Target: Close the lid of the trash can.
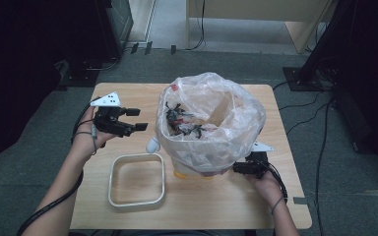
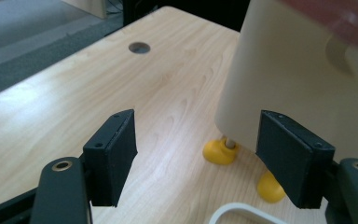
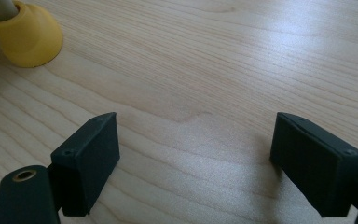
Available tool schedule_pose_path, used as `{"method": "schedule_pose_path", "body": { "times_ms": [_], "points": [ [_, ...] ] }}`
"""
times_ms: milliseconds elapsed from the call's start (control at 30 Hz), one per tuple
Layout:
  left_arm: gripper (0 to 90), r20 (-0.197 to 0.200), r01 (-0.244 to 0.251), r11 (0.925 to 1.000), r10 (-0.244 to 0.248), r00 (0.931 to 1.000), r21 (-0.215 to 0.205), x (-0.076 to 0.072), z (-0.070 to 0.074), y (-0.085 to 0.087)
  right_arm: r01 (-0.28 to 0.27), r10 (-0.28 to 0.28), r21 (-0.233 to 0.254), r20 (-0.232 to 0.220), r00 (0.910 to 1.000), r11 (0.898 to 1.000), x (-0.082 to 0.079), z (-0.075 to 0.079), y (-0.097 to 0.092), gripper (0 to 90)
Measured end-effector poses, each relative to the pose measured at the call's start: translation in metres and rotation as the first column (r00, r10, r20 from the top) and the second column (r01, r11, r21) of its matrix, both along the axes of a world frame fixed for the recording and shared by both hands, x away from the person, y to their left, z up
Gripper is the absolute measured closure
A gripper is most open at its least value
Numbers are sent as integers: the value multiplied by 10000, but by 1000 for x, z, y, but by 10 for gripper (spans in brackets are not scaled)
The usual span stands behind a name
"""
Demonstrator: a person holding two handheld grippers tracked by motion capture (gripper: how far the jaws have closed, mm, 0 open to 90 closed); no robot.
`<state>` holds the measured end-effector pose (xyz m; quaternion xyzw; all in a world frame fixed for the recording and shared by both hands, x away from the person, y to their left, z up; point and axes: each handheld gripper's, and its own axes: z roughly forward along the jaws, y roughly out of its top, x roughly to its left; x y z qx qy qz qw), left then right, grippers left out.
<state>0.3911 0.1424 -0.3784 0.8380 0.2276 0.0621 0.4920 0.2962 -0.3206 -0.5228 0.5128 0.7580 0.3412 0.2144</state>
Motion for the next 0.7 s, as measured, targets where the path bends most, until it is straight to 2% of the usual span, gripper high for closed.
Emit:
{"method": "schedule_pose_path", "body": {
  "times_ms": [267, 433, 567, 600, 667, 700],
  "points": [
    [289, -50, 91, 9999, -90, 9999, 138, -4, -24, 2, 0, 0, -2, 0, 10000, 10000, 0, 0, 0, 152],
    [289, -46, 202, 9987, -200, 9998, 460, -9, -45, 3, 1, -1, 0, -3, 10000, 10000, 0, 0, 0, 152],
    [290, -160, 217, 9996, -213, 9996, 202, -14, -59, 7, 3, -3, 0, -1, 10000, 10000, 0, 0, 0, 152],
    [289, -166, 263, 9993, -259, 9995, 258, -16, -63, 8, 3, -3, 0, -3, 10000, 10000, 0, 0, 0, 152],
    [288, 140, 314, 9984, -321, 9994, 479, -20, -69, 10, 2, -2, -1, -4, 10000, 10000, 0, 0, 0, 152],
    [288, 137, 285, 9982, -292, 9995, 520, -21, -73, 11, 5, -5, 1, -5, 10000, 10000, 0, 0, 0, 152]
  ]
}}
